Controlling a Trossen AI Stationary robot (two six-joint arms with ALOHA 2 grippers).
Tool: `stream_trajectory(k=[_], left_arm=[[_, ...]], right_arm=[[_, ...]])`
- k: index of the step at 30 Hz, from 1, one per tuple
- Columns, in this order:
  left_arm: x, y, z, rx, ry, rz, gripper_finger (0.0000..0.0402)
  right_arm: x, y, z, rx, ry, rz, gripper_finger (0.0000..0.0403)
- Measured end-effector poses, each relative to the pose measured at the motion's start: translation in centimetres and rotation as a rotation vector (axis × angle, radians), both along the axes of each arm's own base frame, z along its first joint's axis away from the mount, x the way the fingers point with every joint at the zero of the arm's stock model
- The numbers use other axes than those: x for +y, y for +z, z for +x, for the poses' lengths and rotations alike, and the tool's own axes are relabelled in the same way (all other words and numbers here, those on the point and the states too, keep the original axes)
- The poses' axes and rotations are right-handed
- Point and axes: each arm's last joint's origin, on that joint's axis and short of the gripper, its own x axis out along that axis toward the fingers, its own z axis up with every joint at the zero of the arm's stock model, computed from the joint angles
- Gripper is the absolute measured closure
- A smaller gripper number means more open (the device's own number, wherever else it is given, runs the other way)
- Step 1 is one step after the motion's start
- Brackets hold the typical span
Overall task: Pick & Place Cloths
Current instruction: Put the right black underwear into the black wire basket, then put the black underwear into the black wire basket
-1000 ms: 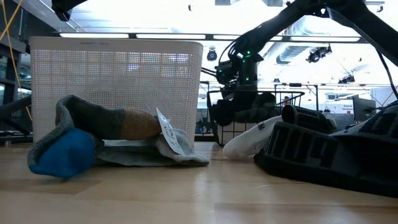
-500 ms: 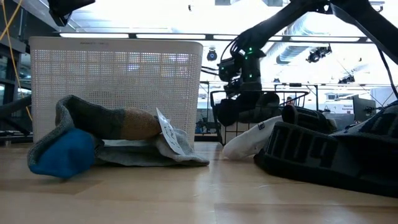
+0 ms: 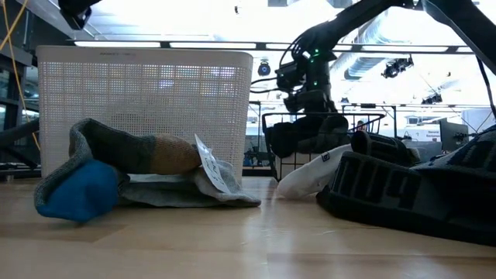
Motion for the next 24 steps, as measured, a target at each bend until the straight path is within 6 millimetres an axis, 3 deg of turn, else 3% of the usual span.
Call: stream_trajectory(k=[4, 9, 24], left_arm=[[-0.3, 0.0, 0.0, -0.001, -0.090, 0.004, 0.0078], [-0.4, 0.0, 0.0, -0.003, -0.152, 0.014, 0.0078], [-0.6, 0.0, -0.1, 0.000, -0.199, -0.007, 0.0078]], right_arm=[[0.4, 0.1, -0.2, 0.033, -0.057, 0.023, 0.0187], [0.8, 0.3, -0.6, 0.074, -0.137, 0.078, 0.0147], [3.1, 6.0, -2.4, -0.009, -0.239, -0.056, 0.0141]])
